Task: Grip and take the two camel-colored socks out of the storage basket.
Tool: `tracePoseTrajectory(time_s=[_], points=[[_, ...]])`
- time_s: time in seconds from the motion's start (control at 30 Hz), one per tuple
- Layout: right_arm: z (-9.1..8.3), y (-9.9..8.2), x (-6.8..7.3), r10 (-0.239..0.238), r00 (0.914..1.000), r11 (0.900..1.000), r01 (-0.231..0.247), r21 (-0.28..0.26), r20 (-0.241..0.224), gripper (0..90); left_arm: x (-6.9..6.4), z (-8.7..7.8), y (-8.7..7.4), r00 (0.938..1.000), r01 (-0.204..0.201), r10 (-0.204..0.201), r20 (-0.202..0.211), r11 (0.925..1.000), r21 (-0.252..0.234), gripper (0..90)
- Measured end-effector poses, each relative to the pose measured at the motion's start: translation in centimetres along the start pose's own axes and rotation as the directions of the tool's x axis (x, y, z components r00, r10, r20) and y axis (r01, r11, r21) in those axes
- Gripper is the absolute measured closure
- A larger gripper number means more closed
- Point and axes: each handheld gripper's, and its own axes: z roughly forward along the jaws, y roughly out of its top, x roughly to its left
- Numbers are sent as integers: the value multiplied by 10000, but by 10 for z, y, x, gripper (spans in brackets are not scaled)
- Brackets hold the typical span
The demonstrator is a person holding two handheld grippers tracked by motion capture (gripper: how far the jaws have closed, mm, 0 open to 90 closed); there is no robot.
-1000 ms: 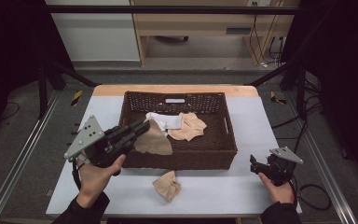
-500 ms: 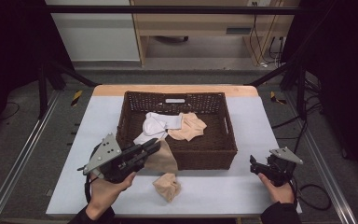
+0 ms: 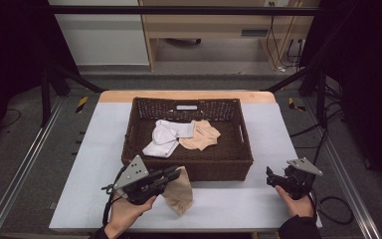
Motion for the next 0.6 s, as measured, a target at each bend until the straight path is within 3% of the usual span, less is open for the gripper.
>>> tracePoseTrajectory(time_s=[0.3, 0.6], points=[[1, 0, 2, -183, 9998, 9998, 183, 42, -34, 55, 6, 20, -28, 9997, 163, -142, -203, 9944, 1047, 826], [4, -1, 4, -223, 9997, 9996, 224, 171, -23, 55, 13, 42, -57, 9991, 292, -217, -363, 9747, 2217, 819]])
